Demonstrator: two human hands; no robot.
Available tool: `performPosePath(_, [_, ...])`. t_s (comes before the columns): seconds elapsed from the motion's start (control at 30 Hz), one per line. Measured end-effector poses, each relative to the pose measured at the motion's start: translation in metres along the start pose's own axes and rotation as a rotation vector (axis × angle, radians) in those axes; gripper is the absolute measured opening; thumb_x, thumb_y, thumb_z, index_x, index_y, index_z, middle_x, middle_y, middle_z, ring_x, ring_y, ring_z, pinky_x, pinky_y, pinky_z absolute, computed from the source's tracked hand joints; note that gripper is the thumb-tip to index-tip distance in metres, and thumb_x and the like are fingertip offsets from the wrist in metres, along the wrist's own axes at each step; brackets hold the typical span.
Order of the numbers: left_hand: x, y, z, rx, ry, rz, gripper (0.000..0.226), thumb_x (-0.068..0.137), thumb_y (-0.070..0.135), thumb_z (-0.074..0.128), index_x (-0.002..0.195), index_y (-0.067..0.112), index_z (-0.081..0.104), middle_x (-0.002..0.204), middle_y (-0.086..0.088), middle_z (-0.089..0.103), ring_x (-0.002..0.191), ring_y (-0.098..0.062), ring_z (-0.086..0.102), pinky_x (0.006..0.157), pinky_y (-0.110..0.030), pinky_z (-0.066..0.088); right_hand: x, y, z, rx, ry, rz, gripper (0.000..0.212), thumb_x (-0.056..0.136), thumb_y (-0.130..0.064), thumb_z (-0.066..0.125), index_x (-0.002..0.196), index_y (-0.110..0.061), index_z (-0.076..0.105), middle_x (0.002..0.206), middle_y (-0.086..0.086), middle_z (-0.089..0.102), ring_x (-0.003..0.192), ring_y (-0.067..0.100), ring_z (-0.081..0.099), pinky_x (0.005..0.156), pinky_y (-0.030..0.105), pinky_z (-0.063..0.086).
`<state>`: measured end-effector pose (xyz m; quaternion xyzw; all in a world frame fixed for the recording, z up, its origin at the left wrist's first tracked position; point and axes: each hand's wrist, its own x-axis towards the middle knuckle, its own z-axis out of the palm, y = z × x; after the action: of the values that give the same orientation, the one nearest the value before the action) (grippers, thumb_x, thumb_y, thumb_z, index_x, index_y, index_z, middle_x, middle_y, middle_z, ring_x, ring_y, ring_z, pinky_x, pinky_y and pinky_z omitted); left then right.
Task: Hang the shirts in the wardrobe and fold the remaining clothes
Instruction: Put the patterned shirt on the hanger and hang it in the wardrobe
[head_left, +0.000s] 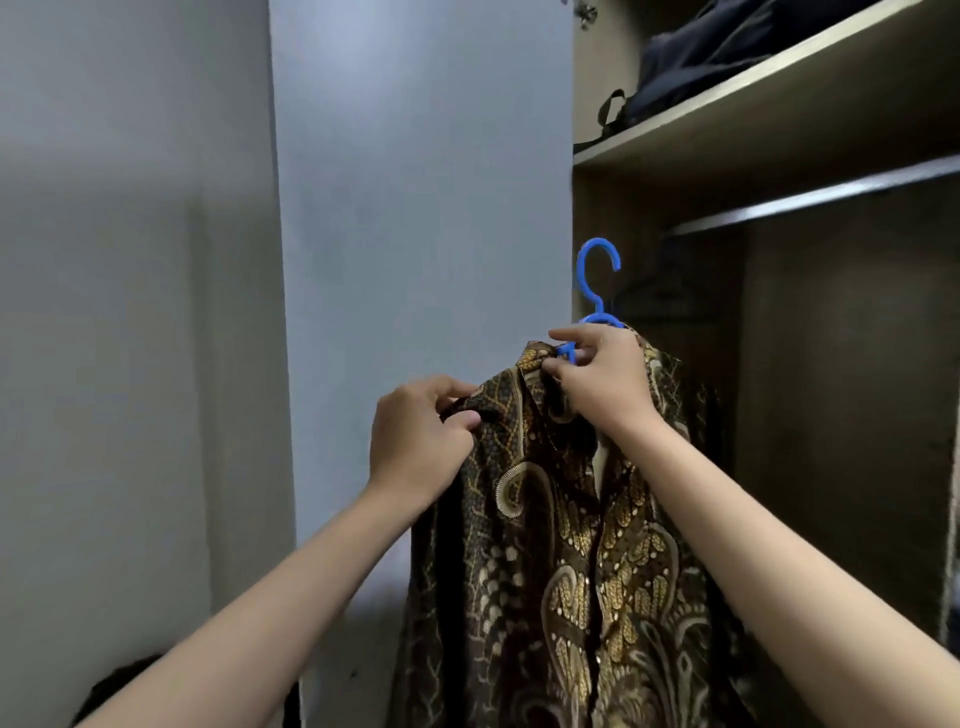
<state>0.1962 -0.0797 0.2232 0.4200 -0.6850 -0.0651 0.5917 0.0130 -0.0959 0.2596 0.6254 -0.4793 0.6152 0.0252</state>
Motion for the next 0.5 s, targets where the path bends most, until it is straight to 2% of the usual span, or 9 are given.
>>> performPosePath(0.1, [0.033, 0.003, 0.034, -0.012, 0.002, 0.039, 0.024, 0.074, 0.01, 0.073, 0.092, 0.025, 0.075, 0.08, 0.007, 0.069, 0.066, -0.001, 0.054, 0.065, -0.015, 0.038, 0.029, 0.024, -0.006, 0.03, 0.086, 0.005, 0.042, 0.08, -0.007, 0.072, 0.121, -0.008, 0.064, 0.085, -0.001, 0.067, 0.079, 0.007, 0.063, 0.087, 0.024, 0.053])
performPosePath(0.2, [0.07, 0.008, 0.076, -0.042, -0.009, 0.084, 0.024, 0.073, 0.009, 0.073, 0.092, 0.024, 0.075, 0.085, 0.005, 0.072, 0.073, -0.007, 0.057, 0.071, -0.018, 0.039, 0.067, 0.056, -0.016, 0.043, 0.186, 0.012, 0.05, 0.078, -0.007, 0.075, 0.125, -0.008, 0.059, 0.109, 0.008, 0.068, 0.098, 0.016, 0.066, 0.092, 0.028, 0.052])
performPosePath(0.27, [0.095, 0.016, 0.103, -0.061, -0.031, 0.104, 0.023, 0.073, 0.009, 0.074, 0.093, 0.022, 0.075, 0.085, 0.004, 0.071, 0.075, -0.009, 0.058, 0.072, -0.018, 0.039, 0.094, 0.077, -0.024, 0.037, 0.238, 0.015, 0.053, 0.078, -0.006, 0.075, 0.128, -0.006, 0.057, 0.116, 0.009, 0.066, 0.101, 0.016, 0.064, 0.092, 0.028, 0.051])
performPosePath(0.4, [0.141, 0.028, 0.157, -0.105, -0.066, 0.112, 0.022, 0.074, 0.011, 0.073, 0.092, 0.022, 0.075, 0.082, 0.002, 0.071, 0.075, -0.011, 0.06, 0.072, -0.018, 0.039, 0.141, 0.114, -0.043, -0.017, 0.305, -0.005, 0.048, 0.078, -0.009, 0.075, 0.124, -0.004, 0.061, 0.113, 0.009, 0.068, 0.099, 0.013, 0.063, 0.089, 0.022, 0.049])
performPosePath(0.5, [0.166, 0.034, 0.192, -0.154, -0.081, 0.112, 0.023, 0.074, 0.011, 0.074, 0.095, 0.021, 0.074, 0.088, 0.0, 0.072, 0.082, -0.014, 0.064, 0.074, -0.019, 0.042, 0.169, 0.138, -0.058, -0.034, 0.338, -0.017, 0.045, 0.077, -0.009, 0.076, 0.12, -0.003, 0.063, 0.114, 0.011, 0.067, 0.104, 0.015, 0.063, 0.087, 0.02, 0.047])
